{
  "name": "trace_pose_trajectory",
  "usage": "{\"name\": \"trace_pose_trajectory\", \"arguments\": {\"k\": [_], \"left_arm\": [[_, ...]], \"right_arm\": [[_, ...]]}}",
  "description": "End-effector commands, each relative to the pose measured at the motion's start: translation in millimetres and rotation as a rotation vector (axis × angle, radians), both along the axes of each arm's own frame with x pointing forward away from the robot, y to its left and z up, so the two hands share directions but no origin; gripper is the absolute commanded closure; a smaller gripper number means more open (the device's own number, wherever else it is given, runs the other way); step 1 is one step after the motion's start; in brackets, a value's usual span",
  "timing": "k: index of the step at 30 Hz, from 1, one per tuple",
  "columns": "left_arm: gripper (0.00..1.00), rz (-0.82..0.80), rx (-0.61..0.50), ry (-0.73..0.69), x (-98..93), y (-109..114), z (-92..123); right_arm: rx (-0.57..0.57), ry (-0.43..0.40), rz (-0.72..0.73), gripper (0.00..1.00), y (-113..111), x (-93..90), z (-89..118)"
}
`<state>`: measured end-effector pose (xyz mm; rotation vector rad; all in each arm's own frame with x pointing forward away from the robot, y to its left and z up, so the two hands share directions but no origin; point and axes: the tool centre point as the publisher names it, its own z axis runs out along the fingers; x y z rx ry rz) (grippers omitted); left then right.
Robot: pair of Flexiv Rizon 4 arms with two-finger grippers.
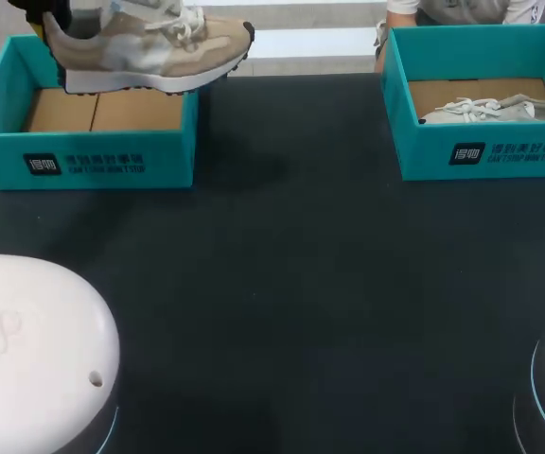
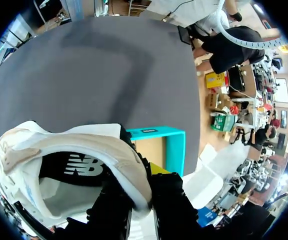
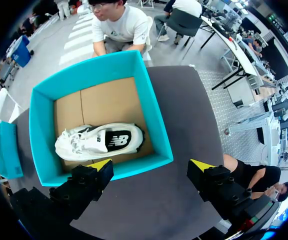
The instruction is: Take the shoe out of the shoebox, open the shoe tongue, remove and reinsert the insole, then place the shoe into the shoebox
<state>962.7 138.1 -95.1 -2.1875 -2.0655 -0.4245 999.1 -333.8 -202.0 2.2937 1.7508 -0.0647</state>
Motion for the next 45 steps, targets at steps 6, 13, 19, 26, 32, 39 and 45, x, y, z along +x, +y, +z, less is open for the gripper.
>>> {"name": "trace_pose_trajectory", "arguments": {"k": [6, 13, 19, 26, 32, 39, 45], "left_arm": [[1.00, -0.011, -0.006, -0.034, -6.3, 3.6, 0.6], [1.00, -0.009, 0.049, -0.036, -31.7, -15.6, -0.6], [1.00, 0.057, 0.092, -0.053, -70.5, -59.8, -5.2], [1.00, 0.044, 0.081, -0.013, -97.9, -108.0, -20.5], [1.00, -0.003, 0.036, -0.005, -133.8, -154.8, -38.0], [1.00, -0.063, -0.021, 0.024, -182.9, -210.2, -56.1], [1.00, -0.075, -0.090, 0.094, -196.4, -222.5, -61.5]], "right_arm": [[0.000, -0.001, 0.000, 0.00, 0.1, -0.2, 0.0], [0.000, -0.001, 0.000, 0.00, 0.1, -0.2, 0.0], [0.000, -0.001, 0.000, 0.00, 0.1, -0.2, 0.0], [0.000, -0.001, 0.000, 0.00, 0.1, -0.2, 0.0], [0.000, -0.001, 0.000, 0.00, 0.1, -0.2, 0.0], [0.000, -0.001, 0.000, 0.00, 0.1, -0.2, 0.0], [0.000, -0.001, 0.000, 0.00, 0.1, -0.2, 0.0]]}}
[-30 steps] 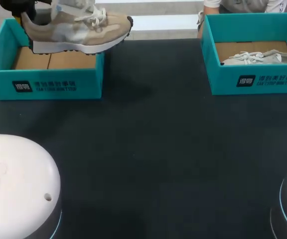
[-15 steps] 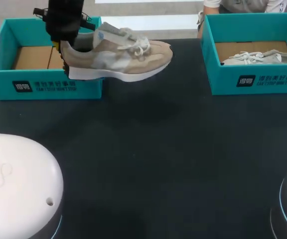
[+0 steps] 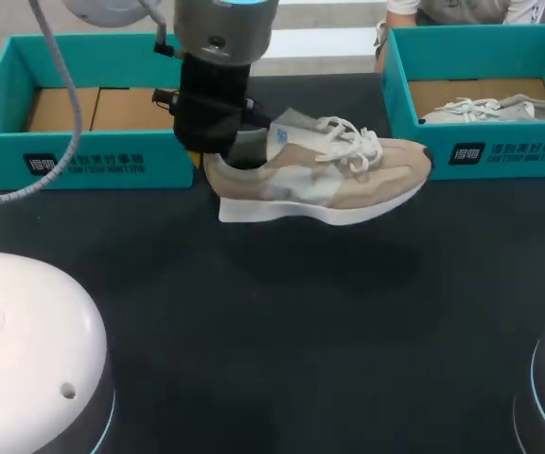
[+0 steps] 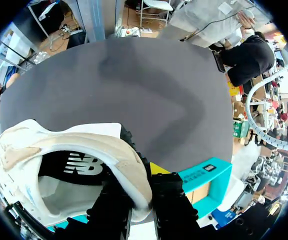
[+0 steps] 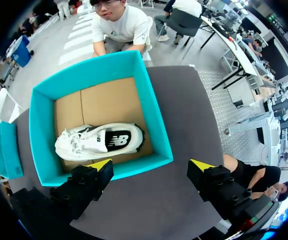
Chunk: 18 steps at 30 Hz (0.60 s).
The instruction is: Take the shoe out of the shoebox, open the shoe tongue, remove and reinsert the insole, then place the shoe into the shoebox
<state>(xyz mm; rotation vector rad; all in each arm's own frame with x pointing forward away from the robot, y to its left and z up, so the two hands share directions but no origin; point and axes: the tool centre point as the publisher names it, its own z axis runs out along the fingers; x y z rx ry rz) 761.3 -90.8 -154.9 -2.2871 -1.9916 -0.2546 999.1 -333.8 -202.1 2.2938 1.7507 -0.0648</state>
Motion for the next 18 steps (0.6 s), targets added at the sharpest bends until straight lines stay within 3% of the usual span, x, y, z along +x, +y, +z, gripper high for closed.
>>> {"name": "trace_pose_trajectory", "arguments": {"k": [1, 15, 18], "left_arm": [[1.00, 0.000, -0.014, 0.006, 5.0, 6.4, -1.7], [1.00, 0.000, -0.014, 0.006, 5.0, 6.4, -1.7], [1.00, -0.006, -0.036, 0.034, 2.4, -4.5, -25.5]], "right_arm": [[0.000, -0.001, 0.000, 0.00, 0.1, -0.2, 0.1], [0.000, -0.001, 0.000, 0.00, 0.1, -0.2, 0.1], [0.000, -0.001, 0.000, 0.00, 0.1, -0.2, 0.1]]}}
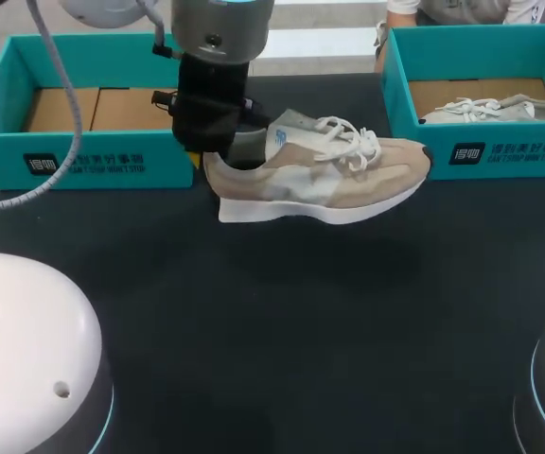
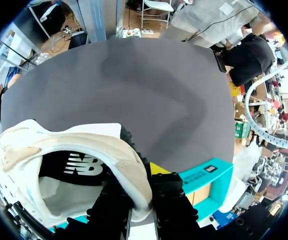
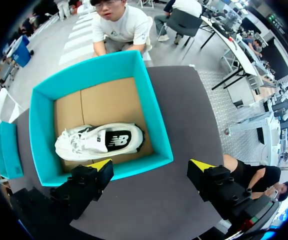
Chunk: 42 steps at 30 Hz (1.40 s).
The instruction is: Take the shoe out of the shoebox, open the shoe tongue, remove and reinsert the insole, then place the shoe into the shoebox
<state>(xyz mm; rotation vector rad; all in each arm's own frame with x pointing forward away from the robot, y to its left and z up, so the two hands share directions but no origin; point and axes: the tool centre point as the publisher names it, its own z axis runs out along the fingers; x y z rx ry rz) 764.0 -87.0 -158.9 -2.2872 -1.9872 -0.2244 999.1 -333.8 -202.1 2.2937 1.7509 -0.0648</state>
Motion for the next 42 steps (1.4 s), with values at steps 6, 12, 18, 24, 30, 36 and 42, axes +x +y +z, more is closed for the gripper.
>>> {"name": "trace_pose_trajectory", "arguments": {"k": [6, 12, 18, 24, 30, 36, 42], "left_arm": [[1.00, 0.018, 0.019, -0.012, -6.6, -27.9, -67.2], [1.00, 0.065, 0.047, -0.007, -5.7, -40.8, -108.2], [1.00, 0.109, 0.053, -0.025, 3.1, -47.7, -147.6], [1.00, 0.114, 0.077, -0.055, 4.3, -47.5, -168.8], [1.00, 0.118, 0.108, -0.078, 3.5, -44.1, -188.9], [1.00, 0.116, 0.128, -0.054, -7.4, -37.0, -193.0], [1.00, 0.116, 0.148, -0.060, -15.3, -27.8, -190.4]], "right_arm": [[0.000, -0.001, 0.000, 0.00, 0.1, -0.2, 0.1], [0.000, -0.001, 0.000, 0.00, 0.1, -0.2, 0.1], [0.000, -0.001, 0.000, 0.00, 0.1, -0.2, 0.1], [0.000, -0.001, 0.000, 0.00, 0.1, -0.2, 0.1], [0.000, -0.001, 0.000, 0.00, 0.1, -0.2, 0.1], [0.000, -0.001, 0.000, 0.00, 0.1, -0.2, 0.1], [0.000, -0.001, 0.000, 0.00, 0.1, -0.2, 0.1]]}}
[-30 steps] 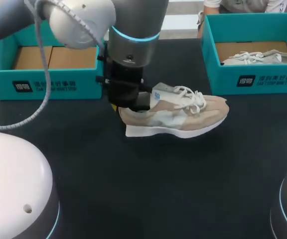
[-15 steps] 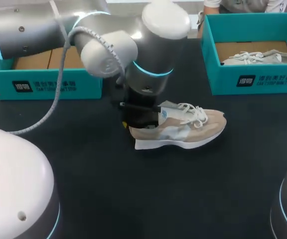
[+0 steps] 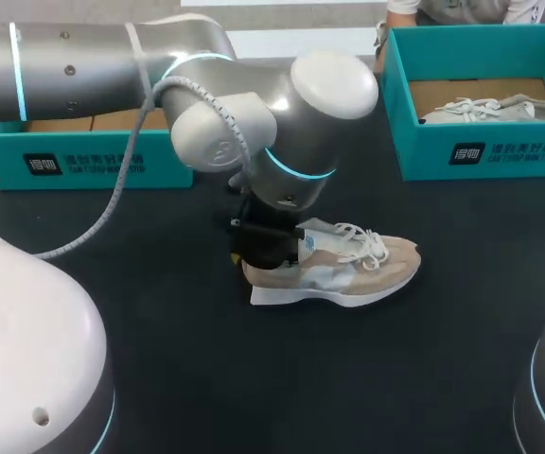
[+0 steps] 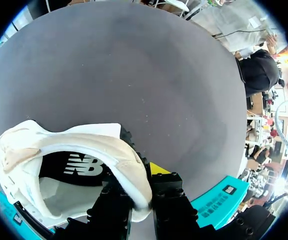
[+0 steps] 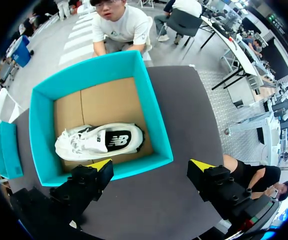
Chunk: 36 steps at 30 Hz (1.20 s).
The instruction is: Take the shoe out of the shoebox, open the shoe tongue, remove and reinsert the insole, then place the shoe into the shoebox
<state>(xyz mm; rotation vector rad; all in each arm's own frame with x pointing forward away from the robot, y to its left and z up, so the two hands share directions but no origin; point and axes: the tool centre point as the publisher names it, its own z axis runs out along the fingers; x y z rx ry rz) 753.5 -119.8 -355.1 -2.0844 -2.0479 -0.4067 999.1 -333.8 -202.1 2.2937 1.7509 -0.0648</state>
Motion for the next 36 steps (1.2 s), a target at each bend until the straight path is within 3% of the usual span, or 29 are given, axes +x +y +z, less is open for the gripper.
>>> {"name": "trace_pose_trajectory", "arguments": {"k": [1, 11, 18, 21, 22, 23, 28, 36], "left_arm": [[1.00, -0.013, 0.013, -0.011, -7.5, 6.5, 4.9], [1.00, -0.018, 0.049, 0.013, -11.5, 11.6, -11.9], [1.00, -0.027, 0.016, 0.003, -10.7, 15.8, -18.4], [0.44, -0.035, 0.006, 0.004, -12.1, 17.7, -15.4], [0.05, -0.039, -0.001, 0.006, -12.4, 18.4, -12.9], [0.00, -0.041, -0.002, 0.007, -12.4, 18.7, -10.7], [0.00, -0.041, -0.067, 0.007, -13.3, 20.2, 12.7], [0.00, 0.105, -0.303, 0.021, -3.0, 25.1, 61.7]], "right_arm": [[0.000, -0.001, 0.000, 0.00, 0.0, -0.2, 0.1], [0.000, -0.001, 0.000, 0.00, 0.0, -0.2, 0.1], [0.000, -0.001, 0.000, 0.00, 0.0, -0.2, 0.1], [0.000, -0.001, 0.000, 0.00, 0.0, -0.2, 0.1], [0.000, -0.001, 0.000, 0.00, 0.0, -0.2, 0.1], [0.000, -0.001, 0.000, 0.00, 0.0, -0.2, 0.1], [0.000, -0.001, 0.000, 0.00, 0.0, -0.2, 0.1], [0.000, -0.001, 0.000, 0.00, 0.0, -0.2, 0.1]]}}
